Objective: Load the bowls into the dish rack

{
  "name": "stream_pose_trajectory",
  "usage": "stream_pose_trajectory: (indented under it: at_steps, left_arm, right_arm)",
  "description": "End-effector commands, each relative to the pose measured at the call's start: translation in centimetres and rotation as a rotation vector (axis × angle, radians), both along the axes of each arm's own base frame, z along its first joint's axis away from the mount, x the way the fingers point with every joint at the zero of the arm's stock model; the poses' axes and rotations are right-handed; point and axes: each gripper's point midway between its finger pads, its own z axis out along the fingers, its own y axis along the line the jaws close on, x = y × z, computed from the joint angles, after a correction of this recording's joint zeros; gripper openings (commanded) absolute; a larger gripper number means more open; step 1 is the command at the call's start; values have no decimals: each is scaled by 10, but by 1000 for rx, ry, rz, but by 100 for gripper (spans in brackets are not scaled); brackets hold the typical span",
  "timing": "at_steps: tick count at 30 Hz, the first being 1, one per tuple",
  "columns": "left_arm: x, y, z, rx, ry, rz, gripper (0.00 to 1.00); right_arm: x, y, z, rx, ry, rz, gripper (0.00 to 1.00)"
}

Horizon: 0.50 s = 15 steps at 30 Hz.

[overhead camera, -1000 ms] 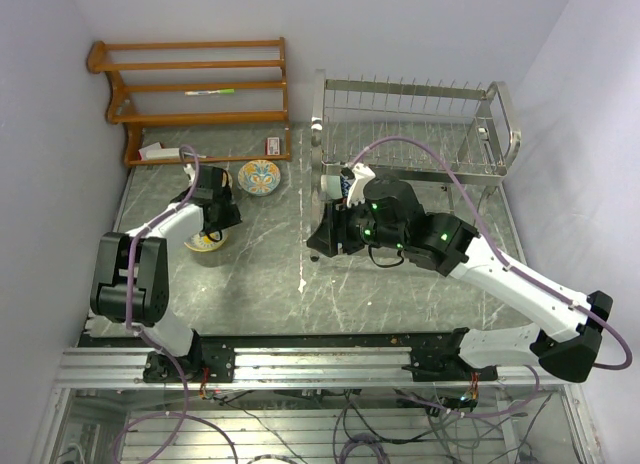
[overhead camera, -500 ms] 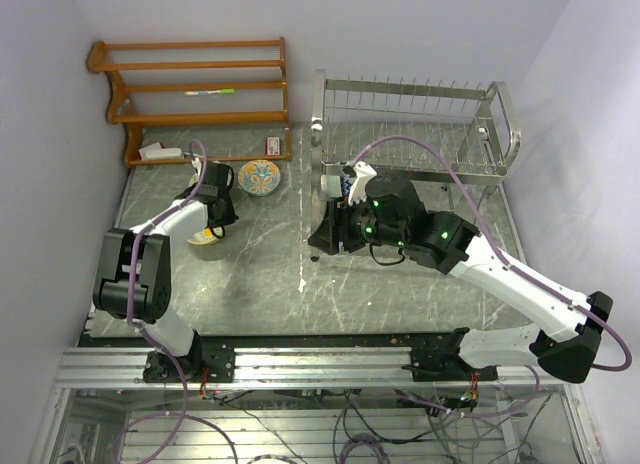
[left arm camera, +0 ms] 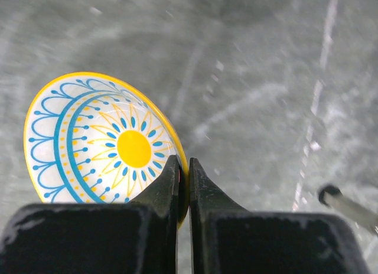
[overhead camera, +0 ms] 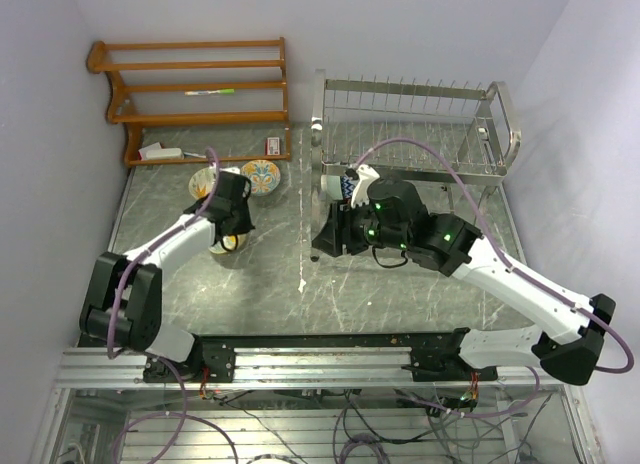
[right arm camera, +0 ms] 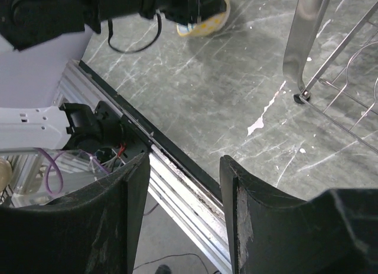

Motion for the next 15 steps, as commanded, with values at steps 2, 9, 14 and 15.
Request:
stream_pose_trajectory:
  at_steps: [2, 9, 14, 15]
  left_arm:
    - [-58, -50, -12, -92, 98, -72, 7]
    - [-107, -96, -7, -126, 103, -171, 7]
    - [-136, -130, -22, -96, 122, -278, 14]
    - [-140, -135, -25, -82, 125, -293, 16]
  right_arm:
    - [-1, -14, 4, 6, -1, -48, 50]
    - [-8, -29, 0, -12, 22, -84, 48]
    - [-12, -39, -2, -17, 28, -108, 48]
    - [-12, -40, -2, -21, 31, -111, 48]
